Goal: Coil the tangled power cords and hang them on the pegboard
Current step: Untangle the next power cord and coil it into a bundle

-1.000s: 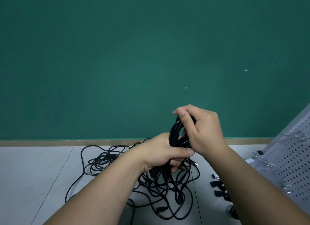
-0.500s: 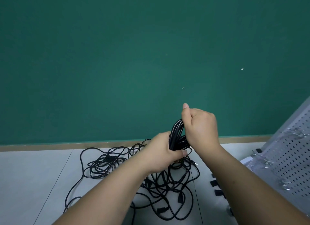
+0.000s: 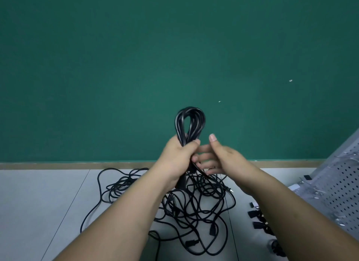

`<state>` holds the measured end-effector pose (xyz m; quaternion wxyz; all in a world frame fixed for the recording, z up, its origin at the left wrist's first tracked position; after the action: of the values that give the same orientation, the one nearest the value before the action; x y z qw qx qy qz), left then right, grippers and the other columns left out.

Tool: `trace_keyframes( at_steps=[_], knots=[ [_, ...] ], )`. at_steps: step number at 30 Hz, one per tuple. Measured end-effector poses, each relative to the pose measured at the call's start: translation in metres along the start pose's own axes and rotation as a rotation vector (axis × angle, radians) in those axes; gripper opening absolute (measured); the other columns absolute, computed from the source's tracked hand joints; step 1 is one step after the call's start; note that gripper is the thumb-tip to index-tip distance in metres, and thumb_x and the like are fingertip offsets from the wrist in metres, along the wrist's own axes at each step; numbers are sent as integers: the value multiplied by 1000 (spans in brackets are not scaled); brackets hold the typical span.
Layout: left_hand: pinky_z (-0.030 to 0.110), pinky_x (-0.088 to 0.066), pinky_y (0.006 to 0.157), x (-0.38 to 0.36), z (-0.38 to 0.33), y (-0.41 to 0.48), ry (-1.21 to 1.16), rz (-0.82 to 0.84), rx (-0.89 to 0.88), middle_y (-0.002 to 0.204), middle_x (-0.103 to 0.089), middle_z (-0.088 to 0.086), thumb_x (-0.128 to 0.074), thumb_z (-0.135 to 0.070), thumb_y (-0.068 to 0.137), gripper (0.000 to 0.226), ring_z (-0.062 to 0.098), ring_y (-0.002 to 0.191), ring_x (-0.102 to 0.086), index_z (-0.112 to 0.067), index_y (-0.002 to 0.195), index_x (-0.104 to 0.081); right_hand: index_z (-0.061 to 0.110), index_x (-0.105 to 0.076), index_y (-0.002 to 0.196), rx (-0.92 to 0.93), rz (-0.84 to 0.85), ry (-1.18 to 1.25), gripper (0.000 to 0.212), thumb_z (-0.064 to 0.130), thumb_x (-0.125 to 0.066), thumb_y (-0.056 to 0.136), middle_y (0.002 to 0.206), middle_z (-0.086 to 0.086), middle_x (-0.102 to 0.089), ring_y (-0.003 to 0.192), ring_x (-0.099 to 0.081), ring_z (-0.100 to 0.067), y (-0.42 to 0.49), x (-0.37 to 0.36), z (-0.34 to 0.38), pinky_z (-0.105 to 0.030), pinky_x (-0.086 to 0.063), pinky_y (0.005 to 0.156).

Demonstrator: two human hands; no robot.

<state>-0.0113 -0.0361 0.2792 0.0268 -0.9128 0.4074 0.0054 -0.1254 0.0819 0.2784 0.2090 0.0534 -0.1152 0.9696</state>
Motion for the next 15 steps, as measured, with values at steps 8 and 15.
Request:
trace_keyframes(
  at_steps=[8,15],
  knots=[
    [35,-54,59,47,-9,21,316,-408,-152,82,-60,-3,-62,-24,103,12,17,64,-59,-29,98,-53,19,-71,99,-19,357,-511,26,41,-60,107,73,-3,-75,68,-68,-16,-18,10,-2,-44,-53,75],
    [31,-47,72,57,-11,14,625,-190,-109,94,-65,-13,-60,-75,90,47,7,87,-63,-30,104,-61,25,-82,93,371,-123,-148,13,32,-72,98,76,-23,-60,65,-50,-21,-26,36,29,-36,-42,67]
  ],
)
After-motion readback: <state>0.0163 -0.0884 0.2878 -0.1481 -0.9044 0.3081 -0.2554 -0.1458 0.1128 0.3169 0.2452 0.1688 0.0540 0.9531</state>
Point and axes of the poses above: each hand's wrist, its own y-axis towards the middle knuckle, its own x-axis out of the back of the hand, z = x × y, the point moved 1 cm from there along y, towards the middle knuckle
